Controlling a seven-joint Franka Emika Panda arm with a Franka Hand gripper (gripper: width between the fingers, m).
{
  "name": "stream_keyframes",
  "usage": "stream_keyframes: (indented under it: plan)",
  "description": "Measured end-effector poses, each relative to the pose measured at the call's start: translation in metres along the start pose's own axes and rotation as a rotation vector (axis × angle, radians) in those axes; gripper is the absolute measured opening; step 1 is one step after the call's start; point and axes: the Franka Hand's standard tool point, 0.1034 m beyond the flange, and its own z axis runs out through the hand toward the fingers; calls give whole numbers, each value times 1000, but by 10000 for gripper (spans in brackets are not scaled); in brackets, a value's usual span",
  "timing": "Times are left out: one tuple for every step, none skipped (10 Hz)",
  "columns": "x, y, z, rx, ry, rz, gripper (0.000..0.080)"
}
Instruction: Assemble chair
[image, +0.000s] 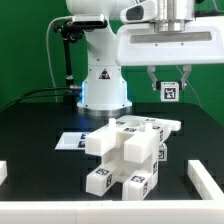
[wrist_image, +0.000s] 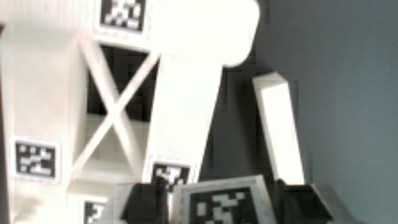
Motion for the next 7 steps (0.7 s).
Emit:
stream_keyframes:
  plan:
    - [-1, -1, 1, 0, -1, -1, 284]
    - [-1, 0, 1, -1, -2, -1, 284]
    - [1, 2, 3, -4, 1, -22, 284]
    - [9, 14, 13, -22, 11, -78, 284]
    - [24, 26, 15, -17, 15, -107, 284]
    - [35, 34, 18, -4, 25, -93, 284]
    - [38, 38, 26, 0, 34, -63, 284]
